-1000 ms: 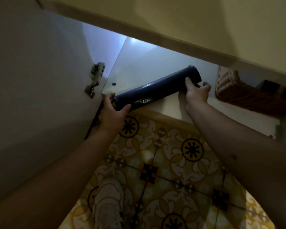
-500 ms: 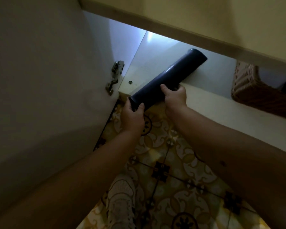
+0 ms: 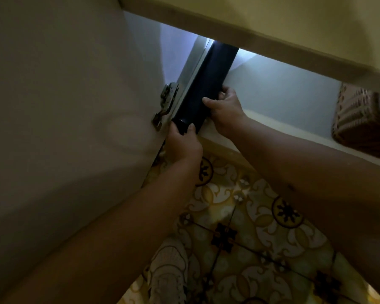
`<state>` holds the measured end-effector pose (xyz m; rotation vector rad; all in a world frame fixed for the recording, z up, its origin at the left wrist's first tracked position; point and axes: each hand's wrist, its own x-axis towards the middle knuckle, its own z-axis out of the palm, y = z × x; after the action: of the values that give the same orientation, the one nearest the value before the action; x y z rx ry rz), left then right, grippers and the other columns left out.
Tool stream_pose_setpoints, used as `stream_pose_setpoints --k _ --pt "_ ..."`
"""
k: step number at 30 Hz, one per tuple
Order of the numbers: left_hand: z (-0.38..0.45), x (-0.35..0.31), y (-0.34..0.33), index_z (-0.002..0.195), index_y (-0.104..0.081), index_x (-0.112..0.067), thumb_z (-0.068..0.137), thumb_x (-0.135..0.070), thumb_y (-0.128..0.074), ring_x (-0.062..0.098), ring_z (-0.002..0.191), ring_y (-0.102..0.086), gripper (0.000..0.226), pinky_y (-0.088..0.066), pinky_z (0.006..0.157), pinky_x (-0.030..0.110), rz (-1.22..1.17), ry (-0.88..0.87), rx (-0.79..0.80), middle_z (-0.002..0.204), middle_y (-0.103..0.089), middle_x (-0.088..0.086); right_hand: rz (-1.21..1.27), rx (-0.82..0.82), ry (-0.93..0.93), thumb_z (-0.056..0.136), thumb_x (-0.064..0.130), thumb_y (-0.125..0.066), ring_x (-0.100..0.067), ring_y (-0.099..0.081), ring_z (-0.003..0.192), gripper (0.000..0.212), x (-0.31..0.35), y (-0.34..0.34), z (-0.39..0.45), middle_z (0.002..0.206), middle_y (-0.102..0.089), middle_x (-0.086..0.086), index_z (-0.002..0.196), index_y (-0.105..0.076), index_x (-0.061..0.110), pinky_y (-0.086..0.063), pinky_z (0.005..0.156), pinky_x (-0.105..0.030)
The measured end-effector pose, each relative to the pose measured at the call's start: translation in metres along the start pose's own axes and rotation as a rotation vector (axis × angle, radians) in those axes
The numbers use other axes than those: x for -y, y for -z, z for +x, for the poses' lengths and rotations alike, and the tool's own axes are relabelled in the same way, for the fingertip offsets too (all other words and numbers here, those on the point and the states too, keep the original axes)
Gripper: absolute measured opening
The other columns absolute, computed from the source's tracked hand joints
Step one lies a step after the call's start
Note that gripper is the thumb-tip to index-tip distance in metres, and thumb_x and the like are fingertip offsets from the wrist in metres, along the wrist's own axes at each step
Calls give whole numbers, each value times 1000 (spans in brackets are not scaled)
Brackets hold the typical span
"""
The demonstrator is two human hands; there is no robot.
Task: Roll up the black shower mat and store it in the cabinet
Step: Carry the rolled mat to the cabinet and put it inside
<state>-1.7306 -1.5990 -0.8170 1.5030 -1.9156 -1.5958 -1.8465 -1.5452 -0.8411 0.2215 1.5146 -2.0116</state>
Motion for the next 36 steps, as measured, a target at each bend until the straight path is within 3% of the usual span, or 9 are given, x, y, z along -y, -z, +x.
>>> stream_pose_setpoints --k 3,8,12,15,19,23,31,36 --pt "1 -3 -4 141 -41 -13 94 -21 -59 20 125 -51 52 -39 98 28 -78 18 -6 139 -53 6 67 41 -13 85 -7 -58 -29 -58 113 52 -2 -5 9 126 -55 -13 126 -34 15 -54 88 -48" --pt "7 -8 -11 134 -42 -13 92 -16 -61 21 124 -51 46 -37 93 24 -142 36 -45 137 -53 8 78 49 -20 87 -7 -56 -28 -59 113 56 1 -8 17 127 -55 -11 134 -34 12 -55 88 -46" --pt "4 -3 -6 144 -37 -17 94 -23 -57 20 129 -45 54 -34 104 28 -38 -21 20 144 -47 5 -122 -71 -27 82 5 -69 -25 -62 106 64 6 -9 12 119 -59 -5 138 -40 16 -58 81 -42" --pt "-3 4 -2 149 -31 -18 94 -27 -57 19 132 -43 61 -35 111 38 -33 -67 107 147 -44 5 -263 -190 -18 77 15 -76 -24 -61 106 80 9 -5 7 121 -58 -7 143 -33 24 -56 85 -42" --pt "-11 5 1 152 -16 -18 93 -28 -58 18 140 -30 73 -27 113 32 1 -117 184 156 -30 5 -607 -217 205 80 20 -74 -19 -54 115 59 11 3 0 128 -55 -2 133 -48 27 -50 96 -40" --pt "-21 12 7 153 -10 -19 92 -21 -60 14 142 -24 79 -23 105 20 6 -207 263 158 -23 3 -767 -126 224 86 12 -66 -18 -47 128 57 13 12 -4 141 -51 -2 139 -47 21 -39 102 -29" --pt "-17 23 18 153 -9 -21 90 -20 -59 18 145 -18 81 -21 118 42 61 -251 319 160 -18 5 -840 -75 195 84 -1 -57 -23 -46 127 69 16 36 -20 144 -47 -4 145 -38 25 -44 101 -34" --pt "-15 27 21 153 -10 -20 88 -22 -60 19 144 -19 82 -23 117 46 49 -259 326 159 -19 6 -854 -62 187 85 3 -58 -22 -49 123 69 23 45 -33 144 -46 -6 146 -33 23 -49 97 -42"
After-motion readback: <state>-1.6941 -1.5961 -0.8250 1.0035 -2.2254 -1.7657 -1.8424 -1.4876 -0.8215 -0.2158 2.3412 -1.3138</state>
